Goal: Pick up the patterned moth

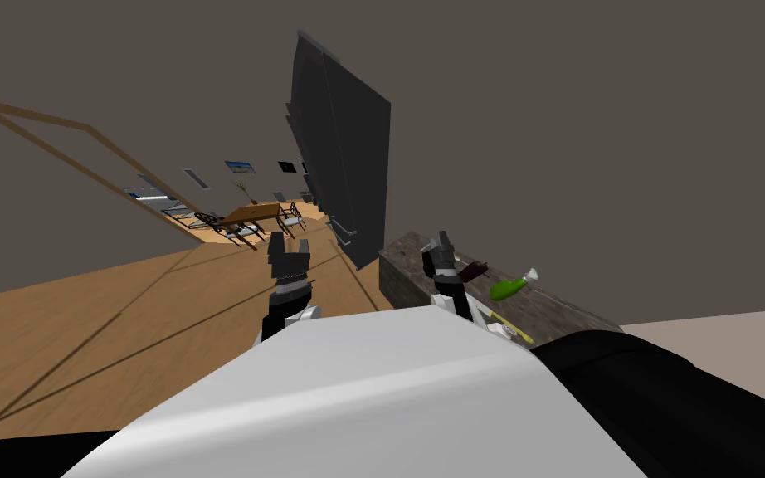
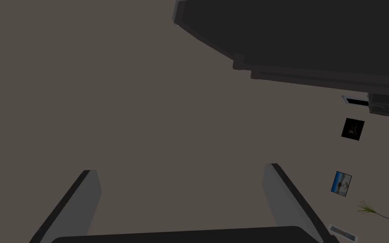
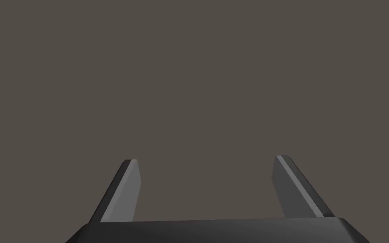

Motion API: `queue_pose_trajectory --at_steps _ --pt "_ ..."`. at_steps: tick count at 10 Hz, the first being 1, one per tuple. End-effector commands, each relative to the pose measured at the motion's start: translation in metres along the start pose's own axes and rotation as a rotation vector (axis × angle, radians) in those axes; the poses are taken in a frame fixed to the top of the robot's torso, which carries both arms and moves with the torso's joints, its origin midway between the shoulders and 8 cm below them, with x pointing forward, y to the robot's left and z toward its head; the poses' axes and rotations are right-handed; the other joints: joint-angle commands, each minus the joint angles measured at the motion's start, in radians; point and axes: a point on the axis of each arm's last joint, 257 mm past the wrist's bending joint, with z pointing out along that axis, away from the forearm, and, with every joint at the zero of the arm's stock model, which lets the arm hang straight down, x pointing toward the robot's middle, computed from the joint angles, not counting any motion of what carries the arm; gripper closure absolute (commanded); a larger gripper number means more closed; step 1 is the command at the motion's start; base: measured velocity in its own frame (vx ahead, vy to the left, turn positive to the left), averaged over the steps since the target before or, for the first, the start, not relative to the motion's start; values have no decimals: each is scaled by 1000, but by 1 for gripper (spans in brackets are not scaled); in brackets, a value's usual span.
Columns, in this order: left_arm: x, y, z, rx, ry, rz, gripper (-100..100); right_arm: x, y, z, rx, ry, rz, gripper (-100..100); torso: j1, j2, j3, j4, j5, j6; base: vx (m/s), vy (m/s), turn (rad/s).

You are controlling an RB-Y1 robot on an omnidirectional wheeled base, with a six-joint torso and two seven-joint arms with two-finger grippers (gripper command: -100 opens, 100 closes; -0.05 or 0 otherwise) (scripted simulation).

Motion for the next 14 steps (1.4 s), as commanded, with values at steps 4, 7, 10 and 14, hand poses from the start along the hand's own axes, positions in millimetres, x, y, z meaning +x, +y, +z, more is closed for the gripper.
queue_pose_trajectory --at_steps 4,7,10,14 --pt "0 0 0 0 0 0 0 21 14 -5 -70 130 -66 -100 11 12 7 3 2 0 -148 139 -3" --pt "0 0 0 0 0 0 0 39 16 -15 -108 240 -110 -100 10 14 8 3 2 0 -200 138 6" --pt "0 0 0 0 0 0 0 53 11 -26 -121 334 -144 -100 3 8 5 2 1 0 -121 55 12" --pt "0 0 0 0 0 0 0 66 1 -41 -121 453 -184 -100 3 9 5 2 1 0 -112 51 17"
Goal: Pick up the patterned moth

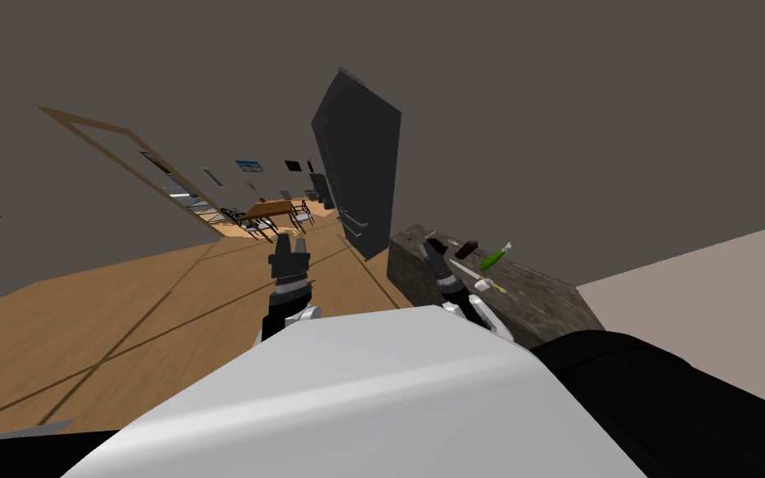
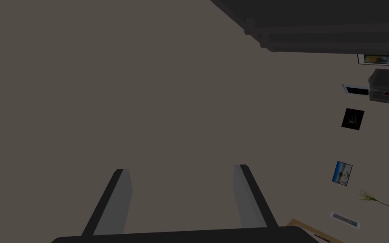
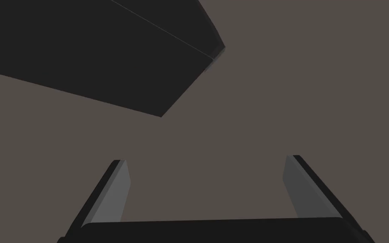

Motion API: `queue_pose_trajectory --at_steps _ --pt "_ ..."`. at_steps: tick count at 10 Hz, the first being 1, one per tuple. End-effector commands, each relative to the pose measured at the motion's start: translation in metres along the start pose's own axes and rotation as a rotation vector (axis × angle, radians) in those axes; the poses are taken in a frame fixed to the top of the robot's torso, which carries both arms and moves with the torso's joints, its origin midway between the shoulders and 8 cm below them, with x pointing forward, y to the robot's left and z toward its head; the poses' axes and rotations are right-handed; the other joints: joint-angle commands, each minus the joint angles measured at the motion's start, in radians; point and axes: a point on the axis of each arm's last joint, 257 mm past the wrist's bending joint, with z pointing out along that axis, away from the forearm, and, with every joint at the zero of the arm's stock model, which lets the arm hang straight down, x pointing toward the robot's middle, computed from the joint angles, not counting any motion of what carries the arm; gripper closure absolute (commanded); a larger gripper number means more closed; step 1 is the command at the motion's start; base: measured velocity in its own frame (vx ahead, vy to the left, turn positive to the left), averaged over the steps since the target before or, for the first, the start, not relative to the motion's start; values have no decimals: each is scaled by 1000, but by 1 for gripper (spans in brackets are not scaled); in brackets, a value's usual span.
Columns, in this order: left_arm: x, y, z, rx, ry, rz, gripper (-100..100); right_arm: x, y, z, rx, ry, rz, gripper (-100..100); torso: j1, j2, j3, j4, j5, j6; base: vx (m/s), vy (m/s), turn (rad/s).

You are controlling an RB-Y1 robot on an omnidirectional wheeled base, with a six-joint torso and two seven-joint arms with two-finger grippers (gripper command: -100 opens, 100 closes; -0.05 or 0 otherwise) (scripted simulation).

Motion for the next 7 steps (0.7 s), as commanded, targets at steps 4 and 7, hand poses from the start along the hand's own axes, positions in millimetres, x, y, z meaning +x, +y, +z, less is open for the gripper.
queue_pose_trajectory --at_steps 4,7 --pt "0 0 0 0 0 0 0 23 -12 -15 12 133 -29 -100 -3 -6 -4 -1 -1 0 -28 9 34" --pt "0 0 0 0 0 0 0 38 -28 -33 44 239 -46 -100 -5 -5 -3 -1 -1 0 -43 -8 47"
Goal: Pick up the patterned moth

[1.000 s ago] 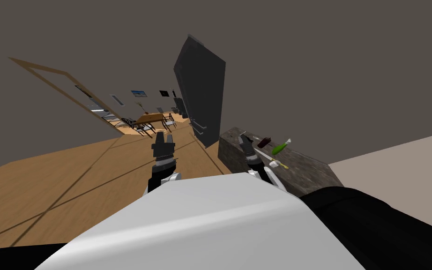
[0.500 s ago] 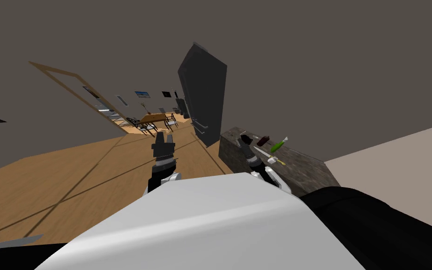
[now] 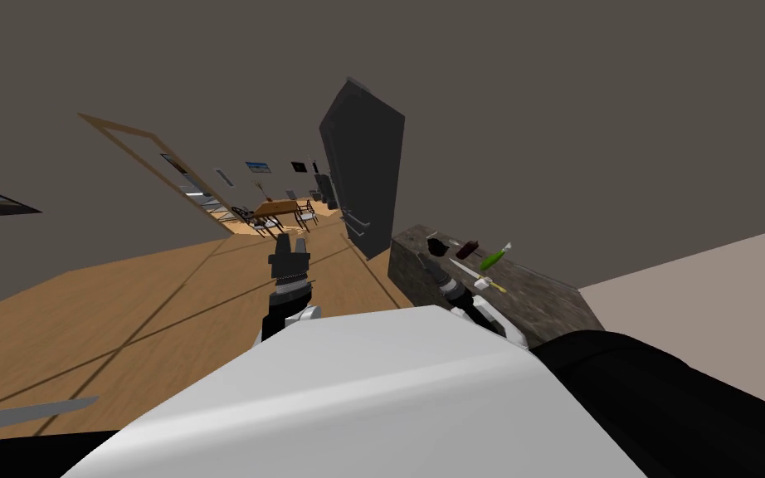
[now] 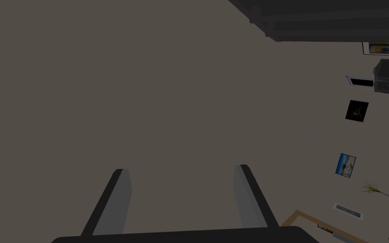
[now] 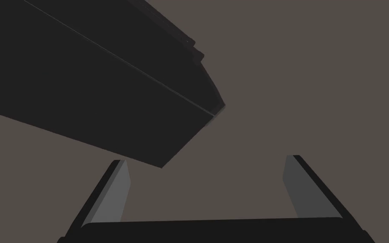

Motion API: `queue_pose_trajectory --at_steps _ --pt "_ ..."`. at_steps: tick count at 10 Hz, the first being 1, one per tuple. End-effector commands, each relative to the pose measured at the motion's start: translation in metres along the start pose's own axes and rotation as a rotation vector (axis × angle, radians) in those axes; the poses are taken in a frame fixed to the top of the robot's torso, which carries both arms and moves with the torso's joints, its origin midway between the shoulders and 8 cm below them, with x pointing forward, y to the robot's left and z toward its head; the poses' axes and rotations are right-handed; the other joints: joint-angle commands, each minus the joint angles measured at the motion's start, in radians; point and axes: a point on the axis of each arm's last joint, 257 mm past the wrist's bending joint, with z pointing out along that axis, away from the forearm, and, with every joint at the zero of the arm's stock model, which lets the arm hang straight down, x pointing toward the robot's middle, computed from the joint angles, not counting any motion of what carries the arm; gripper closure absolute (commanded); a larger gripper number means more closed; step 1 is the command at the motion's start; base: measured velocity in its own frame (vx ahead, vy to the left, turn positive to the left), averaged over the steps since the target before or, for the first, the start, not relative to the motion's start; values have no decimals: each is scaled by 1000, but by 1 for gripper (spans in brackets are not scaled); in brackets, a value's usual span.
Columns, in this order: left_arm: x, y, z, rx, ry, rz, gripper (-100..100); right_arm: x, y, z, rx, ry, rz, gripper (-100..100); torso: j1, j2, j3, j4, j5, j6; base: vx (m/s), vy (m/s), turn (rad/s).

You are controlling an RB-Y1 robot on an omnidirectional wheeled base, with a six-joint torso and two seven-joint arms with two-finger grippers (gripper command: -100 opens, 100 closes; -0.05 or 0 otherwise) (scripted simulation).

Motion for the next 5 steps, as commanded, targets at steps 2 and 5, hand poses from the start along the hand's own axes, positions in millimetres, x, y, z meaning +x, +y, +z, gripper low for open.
queue_pose_trajectory --at_steps 2,5 --pt "0 0 0 0 0 0 0 14 -15 -11 29 83 -11 -100 0 0 0 0 0 0 -36 6 56" --pt "0 0 0 0 0 0 0 23 -27 -22 55 159 -26 -100 -1 0 0 0 0 0 -31 -7 14"
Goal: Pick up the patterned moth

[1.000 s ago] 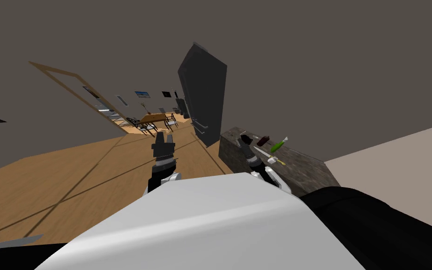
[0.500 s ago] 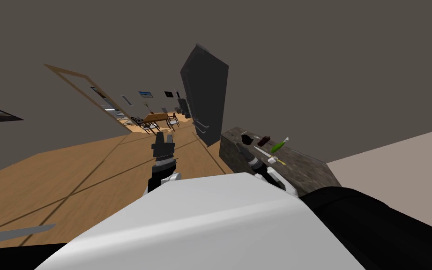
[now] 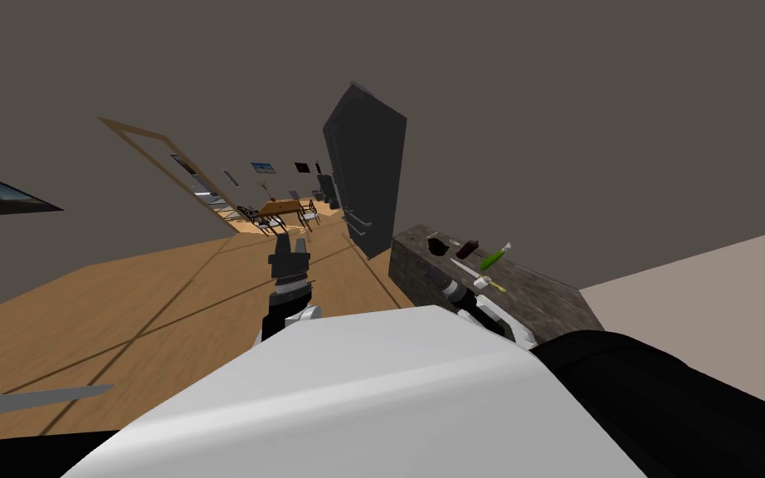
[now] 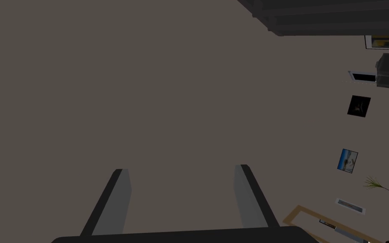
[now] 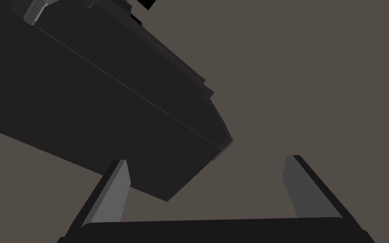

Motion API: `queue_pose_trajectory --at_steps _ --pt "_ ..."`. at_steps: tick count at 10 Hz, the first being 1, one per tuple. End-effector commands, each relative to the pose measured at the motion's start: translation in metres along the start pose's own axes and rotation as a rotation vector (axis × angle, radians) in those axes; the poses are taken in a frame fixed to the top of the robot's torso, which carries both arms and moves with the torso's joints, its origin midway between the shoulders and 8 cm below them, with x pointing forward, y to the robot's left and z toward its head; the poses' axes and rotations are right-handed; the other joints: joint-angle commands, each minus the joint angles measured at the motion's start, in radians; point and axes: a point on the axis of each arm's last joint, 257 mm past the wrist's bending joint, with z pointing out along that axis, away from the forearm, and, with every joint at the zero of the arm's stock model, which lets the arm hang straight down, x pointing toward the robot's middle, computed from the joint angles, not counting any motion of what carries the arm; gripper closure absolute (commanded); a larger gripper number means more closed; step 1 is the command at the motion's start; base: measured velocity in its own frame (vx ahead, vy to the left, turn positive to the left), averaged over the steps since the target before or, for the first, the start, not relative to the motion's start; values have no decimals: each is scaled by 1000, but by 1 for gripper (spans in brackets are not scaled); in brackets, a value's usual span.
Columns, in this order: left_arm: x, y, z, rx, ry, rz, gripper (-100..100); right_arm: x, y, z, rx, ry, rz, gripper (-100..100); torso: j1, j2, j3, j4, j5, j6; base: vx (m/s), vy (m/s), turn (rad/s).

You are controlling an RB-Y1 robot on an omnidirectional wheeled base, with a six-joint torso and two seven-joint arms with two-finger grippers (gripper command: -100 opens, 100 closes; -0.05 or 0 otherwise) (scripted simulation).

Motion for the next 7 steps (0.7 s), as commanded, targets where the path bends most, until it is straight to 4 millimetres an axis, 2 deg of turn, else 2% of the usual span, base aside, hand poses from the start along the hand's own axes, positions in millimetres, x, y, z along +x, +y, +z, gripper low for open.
queue_pose_trajectory --at_steps 1,2,3,4,5,7 --pt "0 0 0 0 0 0 0 11 -14 -11 33 59 -5 -100 0 0 0 0 0 0 3 4 12" --pt "0 0 0 0 0 0 0 12 -14 -12 34 75 -12 -100 1 -1 -1 0 0 0 4 5 16" --pt "0 0 0 0 0 0 0 18 -27 -21 67 115 -12 -100 1 -1 -1 0 0 0 11 13 41" --pt "0 0 0 0 0 0 0 19 -28 -22 68 134 -21 -100 1 -2 -1 -1 0 0 7 10 31" --pt "0 0 0 0 0 0 0 24 -41 -32 105 171 -20 -100 2 -2 -1 0 0 0 22 20 84" --pt "0 0 0 0 0 0 0 25 -42 -34 106 192 -30 -100 2 -3 -2 -1 0 0 9 -1 55"
